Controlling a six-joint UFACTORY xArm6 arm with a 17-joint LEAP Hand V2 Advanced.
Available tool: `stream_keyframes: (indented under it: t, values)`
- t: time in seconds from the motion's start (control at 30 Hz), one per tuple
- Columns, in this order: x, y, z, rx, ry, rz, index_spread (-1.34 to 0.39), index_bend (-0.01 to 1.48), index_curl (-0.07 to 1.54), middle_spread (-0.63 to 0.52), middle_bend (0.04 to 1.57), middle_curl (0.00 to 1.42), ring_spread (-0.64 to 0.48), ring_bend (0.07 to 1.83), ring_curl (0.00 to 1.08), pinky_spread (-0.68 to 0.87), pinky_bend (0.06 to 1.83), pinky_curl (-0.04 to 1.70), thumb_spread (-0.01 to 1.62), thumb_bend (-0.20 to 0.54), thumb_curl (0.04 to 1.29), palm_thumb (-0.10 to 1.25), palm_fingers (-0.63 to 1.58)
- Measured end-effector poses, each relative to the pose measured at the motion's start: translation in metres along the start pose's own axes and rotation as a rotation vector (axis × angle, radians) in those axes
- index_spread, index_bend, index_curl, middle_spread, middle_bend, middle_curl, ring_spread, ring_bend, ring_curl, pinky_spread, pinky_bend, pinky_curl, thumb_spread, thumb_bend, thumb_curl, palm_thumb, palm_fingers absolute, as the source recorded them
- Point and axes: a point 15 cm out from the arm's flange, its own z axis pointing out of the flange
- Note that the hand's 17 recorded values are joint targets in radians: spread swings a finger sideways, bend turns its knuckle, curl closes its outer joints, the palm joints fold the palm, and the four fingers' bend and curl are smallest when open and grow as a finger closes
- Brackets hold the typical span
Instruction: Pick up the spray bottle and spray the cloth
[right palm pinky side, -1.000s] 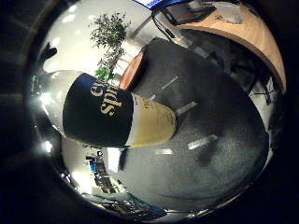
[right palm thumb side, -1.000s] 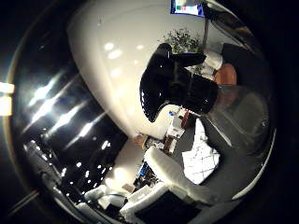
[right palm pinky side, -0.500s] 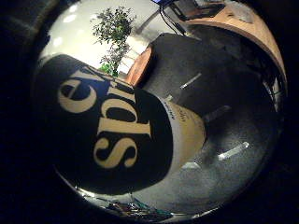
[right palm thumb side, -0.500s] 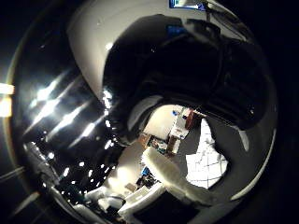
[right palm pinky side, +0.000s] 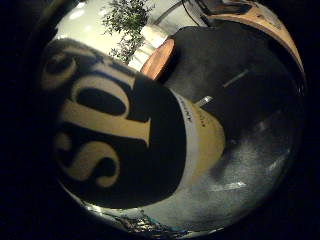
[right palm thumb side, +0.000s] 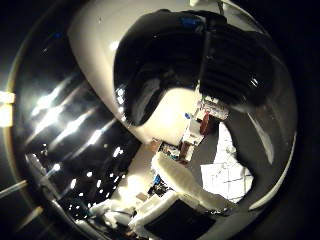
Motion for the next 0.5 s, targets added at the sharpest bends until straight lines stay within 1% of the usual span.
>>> stream_keyframes:
  t: [0.13, 0.3, 0.43, 0.5]
  values:
    - [-0.001, 0.0007, 0.0021, -0.004, -0.001, -0.003, -0.25, 0.15, 0.26, 0.01, 0.3, 0.37, 0.03, 0.59, 0.28, 0.25, 0.52, 0.3, 1.12, -0.019, 0.29, 0.55, 0.34]
    - [-0.0021, -0.0003, 0.0025, -0.003, -0.002, -0.004, -0.26, 0.15, 0.25, -0.03, 0.34, 0.39, -0.03, 0.69, 0.3, 0.16, 0.59, 0.29, 1.12, -0.019, 0.3, 0.57, 0.38]
    - [-0.0032, -0.002, 0.0027, 0.006, -0.008, -0.003, -0.27, 0.17, 0.26, -0.09, 0.48, 0.44, -0.12, 0.85, 0.35, 0.0, 0.64, 0.28, 1.13, -0.018, 0.3, 0.6, 0.54]
    - [-0.0048, -0.0024, 0.0031, 0.007, -0.014, -0.002, -0.28, 0.16, 0.27, -0.12, 0.53, 0.47, -0.15, 0.92, 0.38, -0.09, 0.73, 0.3, 1.14, -0.016, 0.3, 0.61, 0.6]
